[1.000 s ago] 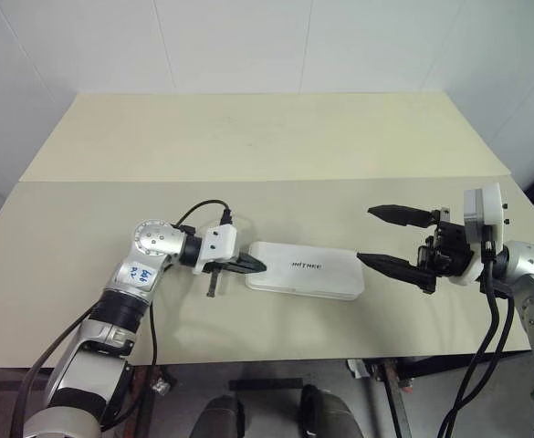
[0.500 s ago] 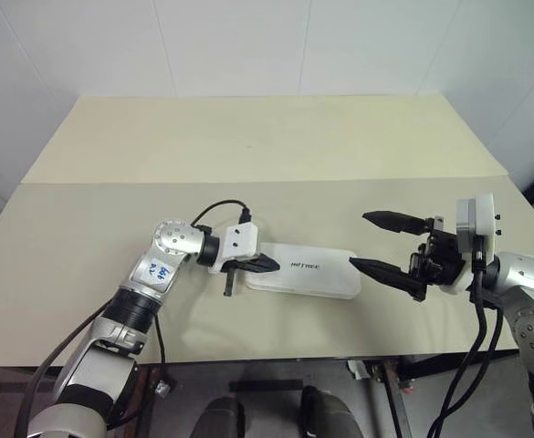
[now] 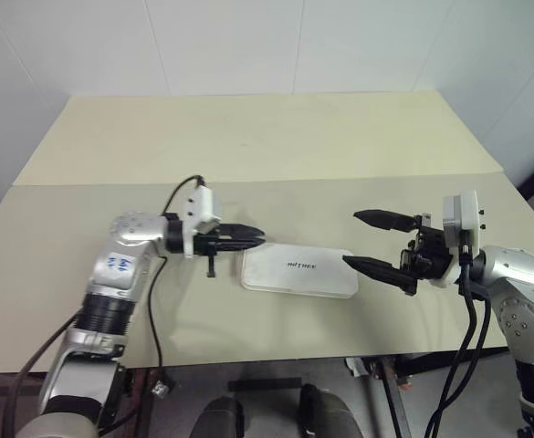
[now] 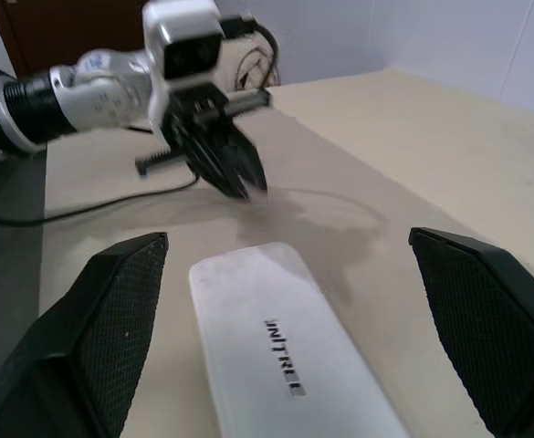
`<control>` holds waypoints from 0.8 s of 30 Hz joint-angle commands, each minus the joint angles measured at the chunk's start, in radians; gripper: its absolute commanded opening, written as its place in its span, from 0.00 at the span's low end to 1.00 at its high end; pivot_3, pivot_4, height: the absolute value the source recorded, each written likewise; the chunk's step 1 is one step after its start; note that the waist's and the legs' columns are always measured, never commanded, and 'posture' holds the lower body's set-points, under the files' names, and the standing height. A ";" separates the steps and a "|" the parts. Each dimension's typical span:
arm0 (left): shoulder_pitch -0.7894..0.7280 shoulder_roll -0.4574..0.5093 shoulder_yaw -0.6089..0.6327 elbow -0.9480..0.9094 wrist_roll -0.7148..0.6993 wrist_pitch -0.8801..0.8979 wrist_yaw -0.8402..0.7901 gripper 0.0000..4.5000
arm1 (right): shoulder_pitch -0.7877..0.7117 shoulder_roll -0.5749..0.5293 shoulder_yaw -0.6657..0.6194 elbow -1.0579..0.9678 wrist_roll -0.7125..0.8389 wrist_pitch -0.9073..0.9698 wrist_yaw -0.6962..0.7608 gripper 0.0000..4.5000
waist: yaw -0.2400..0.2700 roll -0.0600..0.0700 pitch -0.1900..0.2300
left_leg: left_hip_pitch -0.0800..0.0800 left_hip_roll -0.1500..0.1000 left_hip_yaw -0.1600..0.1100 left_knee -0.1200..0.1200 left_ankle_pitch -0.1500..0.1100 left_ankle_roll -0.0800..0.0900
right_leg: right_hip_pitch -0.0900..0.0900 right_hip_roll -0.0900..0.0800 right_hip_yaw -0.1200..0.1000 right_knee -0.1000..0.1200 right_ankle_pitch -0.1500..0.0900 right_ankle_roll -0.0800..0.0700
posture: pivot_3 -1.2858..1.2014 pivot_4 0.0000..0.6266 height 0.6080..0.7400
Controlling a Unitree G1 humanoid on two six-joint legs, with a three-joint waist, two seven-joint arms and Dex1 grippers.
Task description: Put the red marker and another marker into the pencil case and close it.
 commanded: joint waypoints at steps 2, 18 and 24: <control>0.083 0.076 0.157 -0.094 -0.102 0.062 0.047 0.50 | -0.046 -0.003 -0.005 0.066 -0.037 -0.077 0.034 1.00 | -0.007 0.000 0.000 | 0.000 0.000 0.000 0.000 0.000 0.000 | 0.000 0.000 0.000 0.000 0.000 0.000 | 0.52 0.24 1.00; 0.338 0.124 0.302 -0.286 -0.102 0.050 0.270 0.99 | -0.162 -0.047 -0.038 0.363 -0.134 -0.264 0.117 1.00 | -0.014 0.000 0.000 | 0.001 0.001 -0.006 -0.001 -0.001 -0.002 | 0.000 0.001 0.001 -0.001 -0.001 -0.001 | 0.52 0.24 1.00; 0.281 0.122 0.261 -0.244 -0.091 0.033 0.275 0.99 | -0.177 -0.033 -0.023 0.373 -0.133 -0.264 0.133 1.00 | -0.014 0.000 0.000 | 0.001 0.002 -0.005 -0.001 -0.001 -0.002 | 0.000 0.001 0.000 0.000 -0.001 -0.002 | 0.52 0.24 1.00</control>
